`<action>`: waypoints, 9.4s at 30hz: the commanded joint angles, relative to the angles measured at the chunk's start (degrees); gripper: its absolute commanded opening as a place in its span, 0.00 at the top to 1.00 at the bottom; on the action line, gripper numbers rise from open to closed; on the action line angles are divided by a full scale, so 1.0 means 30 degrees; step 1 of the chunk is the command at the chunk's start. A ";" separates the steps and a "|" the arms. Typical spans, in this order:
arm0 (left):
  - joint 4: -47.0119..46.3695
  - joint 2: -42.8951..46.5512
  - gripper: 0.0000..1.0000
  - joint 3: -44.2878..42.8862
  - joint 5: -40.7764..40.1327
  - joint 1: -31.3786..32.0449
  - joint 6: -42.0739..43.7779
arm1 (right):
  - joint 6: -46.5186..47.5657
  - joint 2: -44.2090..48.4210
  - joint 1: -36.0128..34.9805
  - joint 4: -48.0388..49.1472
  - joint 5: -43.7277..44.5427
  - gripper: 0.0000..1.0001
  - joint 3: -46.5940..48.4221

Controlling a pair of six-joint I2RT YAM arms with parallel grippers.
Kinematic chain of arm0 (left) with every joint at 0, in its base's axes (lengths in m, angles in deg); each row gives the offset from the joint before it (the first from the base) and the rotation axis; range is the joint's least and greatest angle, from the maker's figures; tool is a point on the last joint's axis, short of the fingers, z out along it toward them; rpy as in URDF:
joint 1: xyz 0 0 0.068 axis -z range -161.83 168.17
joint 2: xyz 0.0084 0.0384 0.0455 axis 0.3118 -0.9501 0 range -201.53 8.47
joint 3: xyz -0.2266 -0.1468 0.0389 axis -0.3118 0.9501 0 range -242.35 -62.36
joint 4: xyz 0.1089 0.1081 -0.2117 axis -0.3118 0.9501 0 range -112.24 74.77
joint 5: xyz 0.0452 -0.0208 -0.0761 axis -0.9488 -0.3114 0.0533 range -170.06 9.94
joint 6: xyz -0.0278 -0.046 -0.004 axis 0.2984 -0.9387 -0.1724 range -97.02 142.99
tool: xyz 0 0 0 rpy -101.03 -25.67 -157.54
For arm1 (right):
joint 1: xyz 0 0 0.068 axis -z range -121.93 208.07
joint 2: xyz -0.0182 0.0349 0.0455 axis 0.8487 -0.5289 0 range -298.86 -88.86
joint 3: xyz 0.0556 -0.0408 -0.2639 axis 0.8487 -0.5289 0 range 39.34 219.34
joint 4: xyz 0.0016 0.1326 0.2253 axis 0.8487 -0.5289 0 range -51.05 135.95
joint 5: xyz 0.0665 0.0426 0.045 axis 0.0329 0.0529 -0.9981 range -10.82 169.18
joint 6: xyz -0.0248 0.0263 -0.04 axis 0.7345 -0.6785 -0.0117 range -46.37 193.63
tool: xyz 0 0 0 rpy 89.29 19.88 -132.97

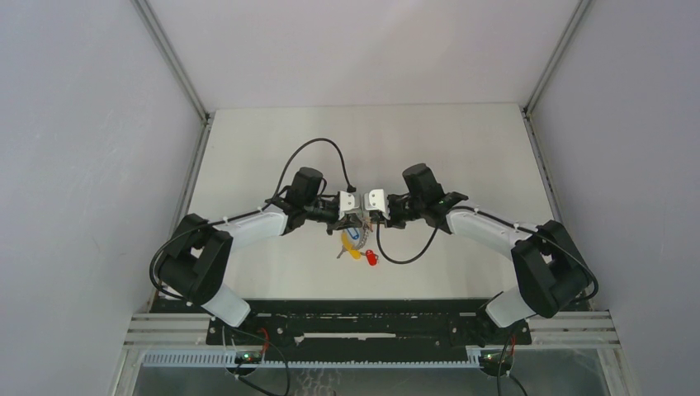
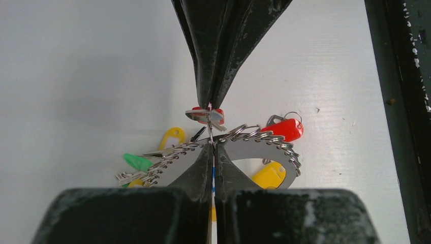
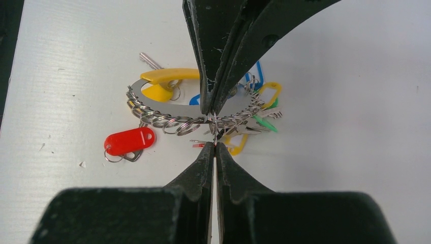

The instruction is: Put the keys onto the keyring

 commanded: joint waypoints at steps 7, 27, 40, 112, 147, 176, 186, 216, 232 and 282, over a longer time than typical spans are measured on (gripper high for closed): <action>-0.0419 0.0098 1.00 -0.0794 0.0896 0.0120 0.0529 | -0.0097 -0.0600 -0.0052 -0.0601 -0.1365 1.00 0.1527; -0.1490 0.0529 1.00 -0.0071 0.1179 0.0221 0.0865 | 0.0748 -0.2003 0.0120 -0.2302 -0.2989 1.00 0.2607; -0.3844 0.0666 1.00 0.0786 0.0970 0.0228 -0.0420 | 0.0802 -0.2250 0.0027 -0.2165 -0.3499 1.00 0.2781; -0.1694 0.0642 0.72 0.0440 -1.0258 0.3627 -1.3656 | -1.8138 -0.0807 0.3005 0.5292 0.4049 0.65 -0.2149; 0.3182 -0.3792 0.76 -0.4640 -0.9391 0.3070 -1.4410 | -1.8416 -0.0769 0.3242 0.5767 0.3939 0.64 -0.2662; 0.4106 -0.4792 0.75 -0.5357 -0.9897 0.3070 -1.3852 | -1.8519 -0.1238 0.3356 0.5933 0.3192 0.64 -0.2582; 0.5035 -0.5076 0.78 -0.5635 -0.9772 0.3096 -1.3558 | -1.8499 -0.1270 0.3366 0.5989 0.2987 0.64 -0.2570; 0.4095 -0.1582 1.00 -0.4182 -1.0325 0.3097 -0.9474 | -1.7485 -0.0474 0.3231 0.6161 0.1531 0.64 -0.2568; -0.1139 0.0530 1.00 0.0106 -0.6204 0.2040 -0.4709 | -1.1214 -0.0017 0.2144 0.7944 -0.3195 0.62 -0.3112; -0.3671 0.2447 1.00 0.2625 -0.2945 0.0434 -0.2947 | -0.7324 -0.5397 0.0866 0.7218 -0.7280 0.79 0.0200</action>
